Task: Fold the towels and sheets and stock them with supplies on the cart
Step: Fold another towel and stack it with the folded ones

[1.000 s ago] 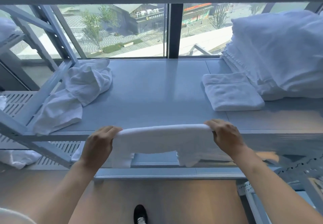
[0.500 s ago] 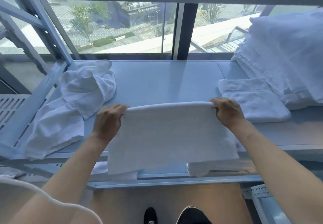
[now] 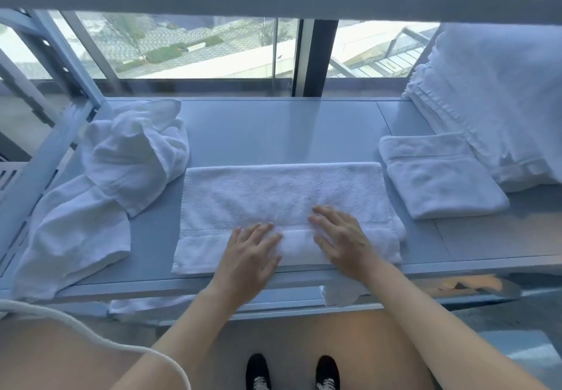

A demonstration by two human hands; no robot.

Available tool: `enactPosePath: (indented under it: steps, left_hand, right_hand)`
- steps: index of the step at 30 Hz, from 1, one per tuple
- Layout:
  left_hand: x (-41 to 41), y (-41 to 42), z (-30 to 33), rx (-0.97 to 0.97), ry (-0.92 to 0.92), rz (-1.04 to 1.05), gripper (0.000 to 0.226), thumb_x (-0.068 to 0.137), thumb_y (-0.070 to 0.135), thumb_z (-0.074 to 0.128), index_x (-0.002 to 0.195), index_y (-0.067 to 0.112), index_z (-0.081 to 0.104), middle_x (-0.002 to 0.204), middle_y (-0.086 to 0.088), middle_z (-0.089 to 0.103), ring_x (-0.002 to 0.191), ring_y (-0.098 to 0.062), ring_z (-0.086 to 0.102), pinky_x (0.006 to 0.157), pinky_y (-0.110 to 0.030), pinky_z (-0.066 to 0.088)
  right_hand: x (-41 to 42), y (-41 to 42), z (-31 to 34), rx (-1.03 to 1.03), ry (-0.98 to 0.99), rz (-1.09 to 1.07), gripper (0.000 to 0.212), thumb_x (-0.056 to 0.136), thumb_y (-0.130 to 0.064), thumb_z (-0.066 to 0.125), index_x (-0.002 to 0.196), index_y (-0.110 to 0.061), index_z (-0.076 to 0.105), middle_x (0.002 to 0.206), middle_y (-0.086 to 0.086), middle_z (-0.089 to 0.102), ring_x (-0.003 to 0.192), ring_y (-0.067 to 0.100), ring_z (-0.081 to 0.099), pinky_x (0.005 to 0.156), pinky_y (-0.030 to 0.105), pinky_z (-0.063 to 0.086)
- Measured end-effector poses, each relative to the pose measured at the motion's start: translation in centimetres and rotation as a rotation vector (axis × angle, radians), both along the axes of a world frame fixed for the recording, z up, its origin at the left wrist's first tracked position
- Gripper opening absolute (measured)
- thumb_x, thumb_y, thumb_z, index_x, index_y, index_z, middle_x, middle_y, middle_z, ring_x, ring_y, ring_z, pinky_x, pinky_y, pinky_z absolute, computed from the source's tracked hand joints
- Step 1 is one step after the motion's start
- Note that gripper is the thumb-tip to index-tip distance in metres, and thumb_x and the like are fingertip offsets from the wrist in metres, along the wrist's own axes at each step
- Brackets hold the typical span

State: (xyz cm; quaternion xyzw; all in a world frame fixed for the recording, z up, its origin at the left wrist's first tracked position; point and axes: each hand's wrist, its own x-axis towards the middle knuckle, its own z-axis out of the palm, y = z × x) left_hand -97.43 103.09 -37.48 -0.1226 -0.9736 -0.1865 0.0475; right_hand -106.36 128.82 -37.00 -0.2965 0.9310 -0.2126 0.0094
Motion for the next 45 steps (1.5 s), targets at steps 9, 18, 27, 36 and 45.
enactPosePath:
  steps: [9,18,27,36,45]
  left_hand:
    - [5.1,0.3,-2.5,-0.151,0.003,-0.007,0.08,0.089,0.042,0.067,0.16,0.028,0.032,0.17,0.004,0.022,0.157,-0.018,0.02,0.122,-0.056,0.026]
    - [5.9,-1.7,-1.2,-0.073,0.186,0.036,0.059,0.082,0.014,0.052,0.14,0.017,0.063,0.151,0.001,0.055,0.139,-0.021,0.053,0.111,-0.05,0.043]
    - [6.8,-7.8,1.5,-0.11,0.236,0.235,0.054,0.081,0.004,0.039,0.12,0.012,0.074,0.123,-0.004,0.073,0.108,-0.03,0.071,0.089,-0.044,0.055]
    - [-8.1,-9.7,13.4,-0.201,0.292,0.381,0.025,0.094,0.006,0.056,0.112,0.016,0.07,0.1,-0.014,0.072,0.092,-0.041,0.069,0.068,-0.048,0.054]
    - [-3.3,-10.2,13.3,-0.035,0.524,0.289,0.036,0.094,0.006,0.051,0.122,0.013,0.072,0.123,-0.01,0.073,0.114,-0.033,0.065,0.1,-0.047,0.047]
  right_hand:
    - [6.2,1.4,-2.7,0.312,0.165,0.222,0.094,0.088,-0.048,0.062,0.165,-0.028,0.013,0.173,-0.005,0.004,0.159,0.031,0.003,0.12,0.069,0.015]
    - [5.8,5.7,-0.4,0.084,0.176,0.244,0.075,0.075,0.003,0.07,0.148,-0.01,0.054,0.156,0.006,0.05,0.145,0.027,0.046,0.111,0.057,0.044]
    - [2.9,9.9,3.1,0.044,0.197,0.048,0.051,0.079,0.007,0.048,0.119,-0.013,0.073,0.117,0.001,0.074,0.101,0.029,0.073,0.073,0.04,0.061]
    - [-11.5,5.8,12.5,0.058,0.289,-0.175,0.016,0.094,-0.008,0.059,0.1,-0.015,0.072,0.096,0.013,0.074,0.09,0.041,0.069,0.07,0.04,0.05]
    - [-7.3,9.0,13.6,-0.13,0.538,0.005,0.037,0.091,0.005,0.057,0.119,-0.013,0.074,0.119,0.002,0.075,0.113,0.026,0.068,0.097,0.046,0.049]
